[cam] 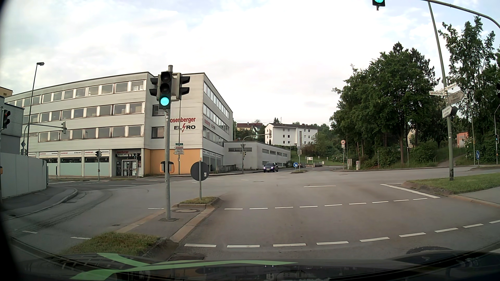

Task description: Follow the waypoints while adhering to traffic rules and regulations

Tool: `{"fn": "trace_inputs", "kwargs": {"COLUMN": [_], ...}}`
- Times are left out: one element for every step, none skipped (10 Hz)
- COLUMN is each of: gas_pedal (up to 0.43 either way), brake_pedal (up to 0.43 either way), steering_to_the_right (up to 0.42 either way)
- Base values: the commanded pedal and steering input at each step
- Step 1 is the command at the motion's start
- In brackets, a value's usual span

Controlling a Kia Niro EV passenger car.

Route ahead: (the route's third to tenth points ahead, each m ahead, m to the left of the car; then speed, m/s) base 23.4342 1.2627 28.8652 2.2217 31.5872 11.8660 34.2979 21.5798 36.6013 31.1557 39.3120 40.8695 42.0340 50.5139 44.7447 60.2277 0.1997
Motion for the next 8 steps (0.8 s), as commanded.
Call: {"fn": "trace_inputs", "kwargs": {"gas_pedal": [0.15,0.15,0.157,0.248,0.287,0.299,0.299,0.311], "brake_pedal": [0.0,0.0,0.0,0.0,0.0,0.0,0.0,0.0], "steering_to_the_right": [-0.006,-0.005,-0.003,-0.003,-0.002,-0.001,0.0,0.0]}}
